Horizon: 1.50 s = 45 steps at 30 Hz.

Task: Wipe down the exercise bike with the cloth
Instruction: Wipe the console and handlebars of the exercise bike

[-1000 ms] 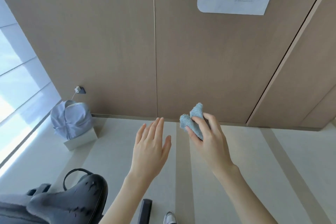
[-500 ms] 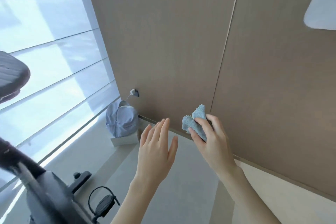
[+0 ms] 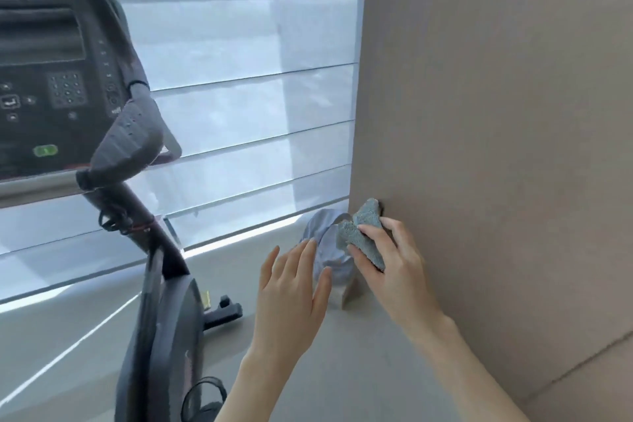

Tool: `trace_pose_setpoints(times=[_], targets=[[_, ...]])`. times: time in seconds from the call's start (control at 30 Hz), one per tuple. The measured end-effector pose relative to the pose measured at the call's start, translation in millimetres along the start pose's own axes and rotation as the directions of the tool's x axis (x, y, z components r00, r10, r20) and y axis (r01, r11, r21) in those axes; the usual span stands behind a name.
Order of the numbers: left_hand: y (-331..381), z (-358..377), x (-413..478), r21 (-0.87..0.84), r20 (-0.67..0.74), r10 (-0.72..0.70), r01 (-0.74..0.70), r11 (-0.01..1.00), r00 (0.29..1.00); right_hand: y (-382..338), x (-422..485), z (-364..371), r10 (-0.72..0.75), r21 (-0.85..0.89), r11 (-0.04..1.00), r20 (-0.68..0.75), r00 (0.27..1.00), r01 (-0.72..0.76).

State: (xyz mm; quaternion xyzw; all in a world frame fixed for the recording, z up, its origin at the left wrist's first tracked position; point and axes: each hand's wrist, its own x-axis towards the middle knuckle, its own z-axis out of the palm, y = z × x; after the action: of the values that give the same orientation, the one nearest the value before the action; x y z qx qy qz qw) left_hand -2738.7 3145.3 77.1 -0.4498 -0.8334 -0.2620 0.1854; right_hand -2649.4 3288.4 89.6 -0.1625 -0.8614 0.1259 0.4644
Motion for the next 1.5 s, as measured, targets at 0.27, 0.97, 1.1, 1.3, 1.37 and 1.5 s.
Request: trace_pose_setpoints(times=[0.27,0.97,1.1,1.3,1.37,1.5], targets=[[-31,29,85,0.184,-0.110,-0.172,0.190,0.964,0.979,47,99,84,-0.144,0.180,0.976,0.094,0.985,0.126],[-255,54,352,0.467,-0.365,-0.236,0.396,0.790,0.901,36,377,397,-0.346,0.641,0.725,0.023,0.938,0.251],[-275,36,378,0.543,-0.437,-0.253,0.477,0.690,0.863,10,416,436,-0.407,0.761,0.580,-0.039,0.913,0.291],[-288,1,400,0.579,-0.607,-0.307,0.672,0.461,0.733,-44,476,471,-0.502,0.916,0.290,-0.100,0.859,0.277],[-291,-10,399,0.595,-0.647,-0.313,0.717,0.363,0.695,-65,496,475,-0.510,0.939,0.181,-0.165,0.844,0.293],[-290,-26,392,0.640,-0.685,-0.323,0.751,0.162,0.653,-117,529,469,-0.468,0.921,-0.026,-0.354,0.810,0.388]])
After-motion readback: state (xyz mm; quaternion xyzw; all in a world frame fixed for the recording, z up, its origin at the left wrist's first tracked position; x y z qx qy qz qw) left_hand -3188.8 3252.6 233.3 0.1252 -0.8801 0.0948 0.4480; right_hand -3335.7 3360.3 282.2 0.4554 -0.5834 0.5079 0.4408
